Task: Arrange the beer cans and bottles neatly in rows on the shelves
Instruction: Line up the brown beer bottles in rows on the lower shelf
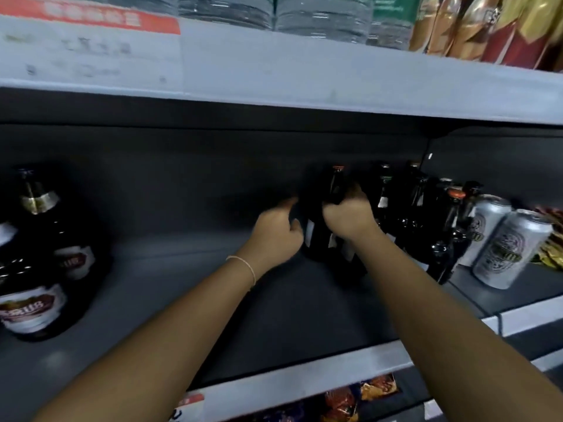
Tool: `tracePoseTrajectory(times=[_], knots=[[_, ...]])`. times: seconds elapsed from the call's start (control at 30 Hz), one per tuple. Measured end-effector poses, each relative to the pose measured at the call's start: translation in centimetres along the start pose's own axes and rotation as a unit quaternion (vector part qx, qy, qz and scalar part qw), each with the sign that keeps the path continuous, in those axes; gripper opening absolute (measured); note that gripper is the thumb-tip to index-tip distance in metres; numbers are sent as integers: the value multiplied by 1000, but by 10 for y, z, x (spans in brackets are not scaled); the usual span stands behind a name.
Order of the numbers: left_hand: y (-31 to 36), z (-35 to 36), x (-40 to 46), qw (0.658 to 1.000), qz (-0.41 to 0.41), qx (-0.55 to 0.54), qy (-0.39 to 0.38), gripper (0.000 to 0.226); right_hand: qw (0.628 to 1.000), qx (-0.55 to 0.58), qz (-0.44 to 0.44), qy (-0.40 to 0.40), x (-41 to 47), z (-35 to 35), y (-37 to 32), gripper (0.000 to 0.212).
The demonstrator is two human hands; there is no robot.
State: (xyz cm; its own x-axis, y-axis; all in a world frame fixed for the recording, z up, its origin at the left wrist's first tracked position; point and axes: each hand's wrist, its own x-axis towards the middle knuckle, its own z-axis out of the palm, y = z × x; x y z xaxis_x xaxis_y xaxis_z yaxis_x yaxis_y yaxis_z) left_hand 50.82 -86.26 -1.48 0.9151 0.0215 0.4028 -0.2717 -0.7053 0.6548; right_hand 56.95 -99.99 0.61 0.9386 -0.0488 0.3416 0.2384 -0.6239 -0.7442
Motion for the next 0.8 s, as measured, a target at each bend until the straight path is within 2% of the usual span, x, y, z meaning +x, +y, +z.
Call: tracePoseTrajectory(times=[0.07,0.1,0.2,0.43,0.57,0.8], knots=[[-1,5,5,1000,1,8,8,48,1000,-17,3,-25,30,19,20,80],[-3,7,7,1000,0,14,9,49,999,-8,17,-45,41,26,26,86],[-8,10,11,999,-11,33,6,52,998,6,45,-51,35,24,12,85],[-25,10,10,998,-48,28,10,53,998,-10,61,1,42,32,16,66],[-28,8,3,998,-51,29,15,49,999,-7,18,31,36,40,13,53],[-41,-3,-10,998,-60,24,18,46,998,-18,-55,32,24,44,8,30]])
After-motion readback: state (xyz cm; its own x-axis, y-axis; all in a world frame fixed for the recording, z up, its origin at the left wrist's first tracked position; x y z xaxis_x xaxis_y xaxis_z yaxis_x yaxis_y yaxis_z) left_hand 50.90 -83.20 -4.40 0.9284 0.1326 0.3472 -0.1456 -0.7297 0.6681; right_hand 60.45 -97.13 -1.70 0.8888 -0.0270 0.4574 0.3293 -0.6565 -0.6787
